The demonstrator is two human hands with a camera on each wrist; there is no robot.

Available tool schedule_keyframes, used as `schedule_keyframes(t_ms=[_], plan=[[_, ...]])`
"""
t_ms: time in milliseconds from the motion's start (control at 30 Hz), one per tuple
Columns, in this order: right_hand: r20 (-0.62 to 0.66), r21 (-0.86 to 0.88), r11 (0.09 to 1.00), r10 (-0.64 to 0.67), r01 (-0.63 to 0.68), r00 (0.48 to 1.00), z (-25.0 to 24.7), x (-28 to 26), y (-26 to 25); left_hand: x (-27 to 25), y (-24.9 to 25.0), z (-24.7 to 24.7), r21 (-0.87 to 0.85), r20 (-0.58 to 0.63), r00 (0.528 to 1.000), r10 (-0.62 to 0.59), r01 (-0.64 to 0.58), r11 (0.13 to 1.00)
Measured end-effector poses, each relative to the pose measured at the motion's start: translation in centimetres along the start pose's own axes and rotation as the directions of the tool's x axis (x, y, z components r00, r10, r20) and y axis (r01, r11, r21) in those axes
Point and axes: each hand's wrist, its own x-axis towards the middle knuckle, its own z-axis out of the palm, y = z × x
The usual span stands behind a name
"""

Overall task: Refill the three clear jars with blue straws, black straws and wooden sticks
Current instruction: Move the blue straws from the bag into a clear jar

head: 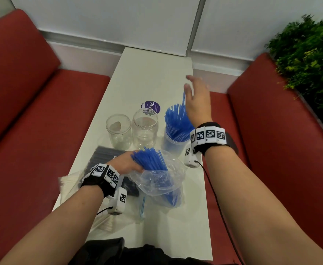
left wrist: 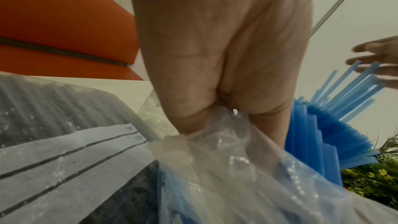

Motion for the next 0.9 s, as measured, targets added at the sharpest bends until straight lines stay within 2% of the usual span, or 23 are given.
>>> schedule_keyframes(t_ms=[67,167,233,300,333,400,433,467,500,567,667,733,800,867,900], plan=[[0.204,-0.272,0.962,0.069,-0.011,0.977,1.4,-1.5,0.7,0.0,0.2,0.0,0.009,0.006,1.0,-0.001,0.001,1.0],[0.394,-0.496,0.869,0.222,0.002,0.892,3.2,-3.9,2.4,-0.2,0.6,0.0,0.015,0.002,1.0,0.004,-0.004,1.0],[0.46,-0.554,0.83,0.248,0.057,0.852,3.6,-4.5,3.3,-0.4,0.7,0.1,0.022,-0.006,1.0,0.005,-0.005,1.0],[0.466,-0.476,0.878,0.2,0.053,0.862,3.4,-4.0,3.4,-0.5,0.9,0.0,0.039,-0.008,1.0,0.007,-0.006,0.999],[0.399,-0.374,0.927,0.157,0.003,0.903,3.0,-3.6,3.1,-0.6,0.9,0.0,0.036,-0.003,1.0,0.01,-0.009,0.999],[0.113,-0.188,0.979,0.096,-0.074,0.989,2.0,-2.3,2.2,-0.6,0.9,0.0,0.032,-0.001,1.0,0.008,-0.008,0.999],[-0.039,-0.179,0.982,0.058,-0.064,0.998,1.4,-1.7,1.6,-0.5,0.8,0.0,0.033,-0.008,1.0,0.007,-0.007,0.999],[-0.139,-0.208,0.977,0.009,-0.038,0.99,1.0,-1.0,0.9,-0.5,0.8,0.0,0.034,-0.014,1.0,0.008,-0.007,0.999],[-0.177,-0.23,0.973,-0.041,-0.001,0.983,0.7,-0.4,0.2,-0.5,0.7,0.0,0.034,-0.02,1.0,0.008,-0.008,0.999],[-0.086,-0.264,0.961,-0.103,0.077,0.991,0.9,0.8,-0.8,-0.5,0.8,0.1,0.035,-0.018,1.0,0.011,-0.01,0.999],[0.191,-0.431,0.885,-0.102,0.177,0.976,2.5,1.1,-1.1,-0.4,0.7,0.1,0.044,-0.018,1.0,0.017,-0.016,0.999],[0.329,-0.51,0.841,-0.004,0.181,0.944,3.8,0.3,-0.4,-0.5,0.9,0.0,0.042,-0.016,1.0,0.014,-0.014,0.999],[0.438,-0.545,0.828,0.145,0.134,0.887,4.7,-0.9,1.1,-0.7,1.0,0.0,0.039,-0.006,1.0,0.013,-0.013,0.999],[0.505,-0.564,0.82,0.245,0.101,0.827,5.1,-1.9,2.7,-0.8,1.0,-0.1,0.041,-0.009,1.0,0.011,-0.01,0.999],[0.515,-0.56,0.823,0.252,0.098,0.819,5.0,-2.2,3.1,-0.8,1.0,-0.2,0.048,-0.016,1.0,0.008,-0.007,0.999]])
